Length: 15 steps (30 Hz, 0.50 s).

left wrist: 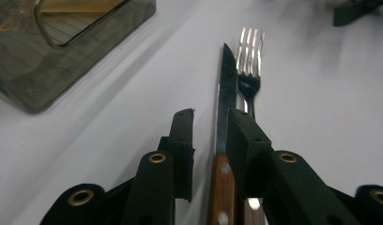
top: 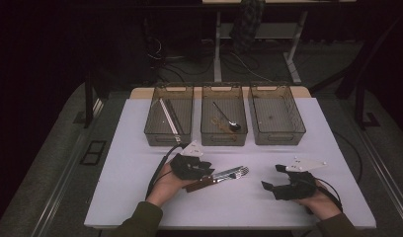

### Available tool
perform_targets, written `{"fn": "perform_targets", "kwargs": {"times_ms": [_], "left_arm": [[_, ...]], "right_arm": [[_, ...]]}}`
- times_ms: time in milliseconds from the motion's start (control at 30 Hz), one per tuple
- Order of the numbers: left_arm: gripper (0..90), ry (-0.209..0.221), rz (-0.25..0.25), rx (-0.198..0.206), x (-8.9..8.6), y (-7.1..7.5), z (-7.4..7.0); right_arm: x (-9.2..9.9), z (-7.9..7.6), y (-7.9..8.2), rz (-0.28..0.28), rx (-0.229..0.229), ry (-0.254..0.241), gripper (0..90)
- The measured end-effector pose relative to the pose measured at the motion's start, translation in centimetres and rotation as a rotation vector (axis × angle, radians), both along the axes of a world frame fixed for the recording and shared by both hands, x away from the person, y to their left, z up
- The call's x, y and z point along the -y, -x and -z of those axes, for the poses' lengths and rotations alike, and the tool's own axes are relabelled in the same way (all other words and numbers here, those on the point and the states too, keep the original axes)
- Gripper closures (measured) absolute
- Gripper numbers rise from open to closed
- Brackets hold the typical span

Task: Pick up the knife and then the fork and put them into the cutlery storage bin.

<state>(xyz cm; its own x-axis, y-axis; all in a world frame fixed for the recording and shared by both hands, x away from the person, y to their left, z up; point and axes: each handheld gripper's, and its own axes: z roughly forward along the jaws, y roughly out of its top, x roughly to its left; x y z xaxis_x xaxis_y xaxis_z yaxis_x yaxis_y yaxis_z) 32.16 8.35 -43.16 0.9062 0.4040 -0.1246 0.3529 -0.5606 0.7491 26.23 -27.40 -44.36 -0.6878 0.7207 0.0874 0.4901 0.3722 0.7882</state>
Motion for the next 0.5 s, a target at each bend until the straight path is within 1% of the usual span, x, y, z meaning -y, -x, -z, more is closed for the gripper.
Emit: {"fn": "perform_targets", "kwargs": {"times_ms": [67,167,233,400,467,500], "left_arm": [[71.0,0.004,0.012,-0.016,-0.4,0.1,0.1],[71.4,-0.018,0.022,-0.027,-0.5,0.1,0.6],[71.6,-0.023,0.036,-0.041,-0.3,0.1,0.8],[73.9,-0.041,0.056,-0.049,0.2,0.0,1.3],[74.5,-0.039,0.055,-0.049,0.3,0.0,1.4],[74.5,-0.043,0.056,-0.042,0.4,0.0,1.4]], "right_arm": [[0.0,0.0,0.0,-0.001,0.001,0.003,18.0],[-0.1,0.0,0.0,-0.001,0.002,0.004,18.0],[-0.1,0.0,0.0,-0.003,0.002,0.008,18.0],[-0.1,0.1,0.0,-0.002,0.001,0.010,18.0],[-0.1,0.1,0.0,-0.002,0.001,0.011,18.0],[-0.1,0.1,0.0,-0.003,0.001,0.011,18.0]]}}
